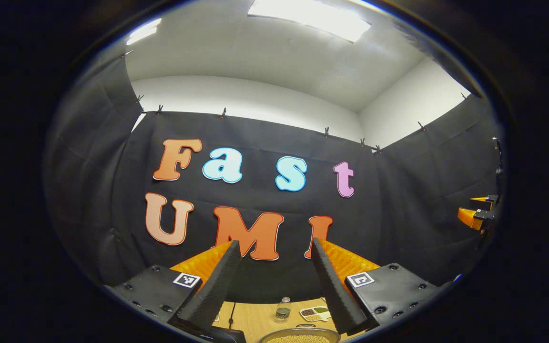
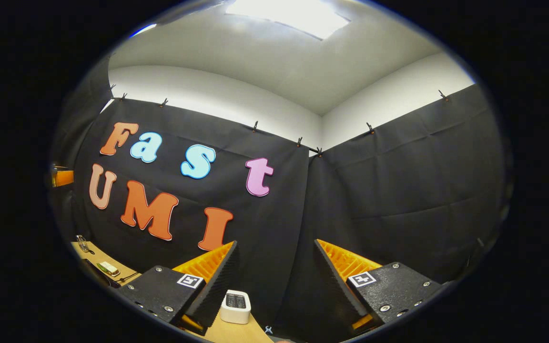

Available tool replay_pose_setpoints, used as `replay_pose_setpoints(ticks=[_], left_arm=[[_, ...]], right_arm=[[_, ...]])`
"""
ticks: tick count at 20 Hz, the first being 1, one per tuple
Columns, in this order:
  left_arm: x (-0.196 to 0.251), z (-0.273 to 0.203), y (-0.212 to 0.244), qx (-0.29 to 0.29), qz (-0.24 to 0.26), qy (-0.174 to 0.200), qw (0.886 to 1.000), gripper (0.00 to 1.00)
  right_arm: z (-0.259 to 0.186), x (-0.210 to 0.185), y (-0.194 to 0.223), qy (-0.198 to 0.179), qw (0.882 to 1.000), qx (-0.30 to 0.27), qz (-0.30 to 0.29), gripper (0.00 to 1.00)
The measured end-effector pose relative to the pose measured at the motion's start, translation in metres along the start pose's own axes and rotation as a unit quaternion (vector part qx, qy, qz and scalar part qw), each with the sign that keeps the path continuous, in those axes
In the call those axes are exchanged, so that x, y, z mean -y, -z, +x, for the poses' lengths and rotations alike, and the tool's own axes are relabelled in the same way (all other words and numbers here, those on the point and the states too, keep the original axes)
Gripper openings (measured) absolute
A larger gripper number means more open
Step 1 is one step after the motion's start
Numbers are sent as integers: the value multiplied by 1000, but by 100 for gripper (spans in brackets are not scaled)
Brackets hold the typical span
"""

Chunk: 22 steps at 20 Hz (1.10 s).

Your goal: First push the handle of the pot to place it horizontally, then grasp the pot with both hands and set it on the induction cooktop.

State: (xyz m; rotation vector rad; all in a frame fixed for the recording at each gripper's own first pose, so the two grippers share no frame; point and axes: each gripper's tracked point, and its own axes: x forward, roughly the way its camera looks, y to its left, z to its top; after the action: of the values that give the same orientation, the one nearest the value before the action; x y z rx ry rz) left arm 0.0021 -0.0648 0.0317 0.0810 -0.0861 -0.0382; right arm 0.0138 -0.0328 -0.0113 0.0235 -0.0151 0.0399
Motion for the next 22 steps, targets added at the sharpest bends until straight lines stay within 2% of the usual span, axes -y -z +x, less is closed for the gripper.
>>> replay_pose_setpoints(ticks=[7, 11, 15, 17, 18, 19, 21, 22], left_arm=[[3, -1, -6, 19, 11, -5, 1000, 96], [6, -4, 28, -18, 23, -8, 1000, 98], [13, -7, 75, -77, 39, -7, 996, 96], [20, -8, 101, -112, 46, -3, 993, 84], [25, -9, 118, -135, 49, 2, 990, 71], [32, -10, 135, -161, 52, 13, 986, 65], [40, -19, 171, -215, 51, 21, 975, 37], [45, -25, 188, -245, 46, 23, 968, 20]], right_arm=[[1, -15, -6, -19, 1000, 14, 11, 97], [7, -20, 11, -24, 1000, -3, 20, 95], [12, -14, 30, -19, 999, -20, 17, 95], [14, -14, 37, -20, 999, -25, 15, 95], [14, -12, 40, -21, 999, -28, 16, 95], [15, -11, 43, -21, 999, -30, 16, 95], [17, -8, 50, -20, 999, -36, 18, 95], [17, -6, 53, -21, 999, -38, 19, 95]])
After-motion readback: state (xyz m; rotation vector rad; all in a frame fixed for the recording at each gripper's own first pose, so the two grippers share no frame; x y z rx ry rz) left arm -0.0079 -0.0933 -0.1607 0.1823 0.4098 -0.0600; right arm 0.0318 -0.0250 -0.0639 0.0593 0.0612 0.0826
